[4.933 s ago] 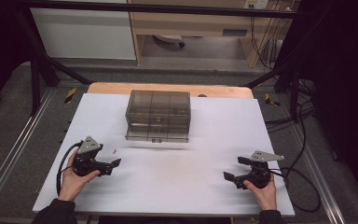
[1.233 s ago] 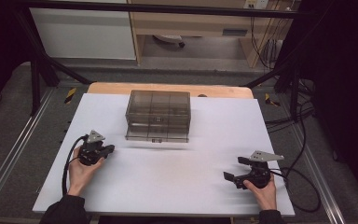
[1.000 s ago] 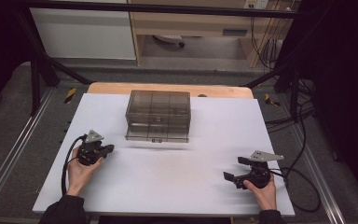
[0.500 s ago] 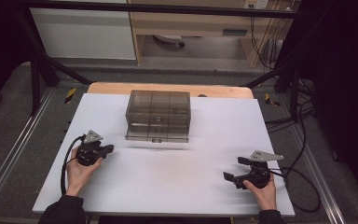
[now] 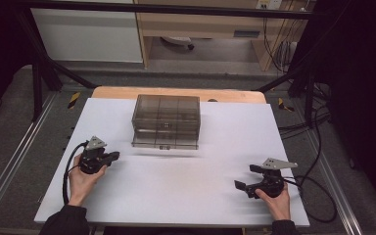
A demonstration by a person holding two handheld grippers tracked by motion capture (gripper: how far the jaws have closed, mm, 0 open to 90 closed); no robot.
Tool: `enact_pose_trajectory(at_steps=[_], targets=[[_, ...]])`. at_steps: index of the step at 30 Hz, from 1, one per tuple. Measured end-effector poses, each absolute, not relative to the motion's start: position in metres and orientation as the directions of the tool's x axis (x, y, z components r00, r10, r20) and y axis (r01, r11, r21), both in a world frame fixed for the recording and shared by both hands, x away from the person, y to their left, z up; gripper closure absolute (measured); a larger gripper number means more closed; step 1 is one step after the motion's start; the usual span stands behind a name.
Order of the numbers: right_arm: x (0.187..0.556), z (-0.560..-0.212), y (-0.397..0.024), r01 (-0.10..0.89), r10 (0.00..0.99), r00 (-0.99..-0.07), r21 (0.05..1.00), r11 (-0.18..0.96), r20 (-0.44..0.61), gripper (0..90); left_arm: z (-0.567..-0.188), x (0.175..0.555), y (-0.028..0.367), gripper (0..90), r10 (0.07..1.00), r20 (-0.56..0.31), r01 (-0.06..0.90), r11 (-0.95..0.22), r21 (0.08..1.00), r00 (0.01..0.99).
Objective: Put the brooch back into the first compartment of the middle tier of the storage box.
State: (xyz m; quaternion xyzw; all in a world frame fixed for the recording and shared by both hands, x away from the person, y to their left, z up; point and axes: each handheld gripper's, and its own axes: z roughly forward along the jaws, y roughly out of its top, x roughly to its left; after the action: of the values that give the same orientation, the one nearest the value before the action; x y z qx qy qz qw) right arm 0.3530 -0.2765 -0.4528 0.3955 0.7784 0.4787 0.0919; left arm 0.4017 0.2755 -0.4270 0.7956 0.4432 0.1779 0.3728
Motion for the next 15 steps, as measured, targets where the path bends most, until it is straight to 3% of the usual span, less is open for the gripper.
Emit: enact_pose_trajectory(at_steps=[15], targets=[[0.3528, -0.4524, -0.2769, 0.529, 0.704, -0.670, 0.817, 0.229, 0.236, 0.6, -0.4193, 0.3979, 0.2713, 89.4, 0.829, -0.052, 0.562, -0.329, 0.758, 0.556]])
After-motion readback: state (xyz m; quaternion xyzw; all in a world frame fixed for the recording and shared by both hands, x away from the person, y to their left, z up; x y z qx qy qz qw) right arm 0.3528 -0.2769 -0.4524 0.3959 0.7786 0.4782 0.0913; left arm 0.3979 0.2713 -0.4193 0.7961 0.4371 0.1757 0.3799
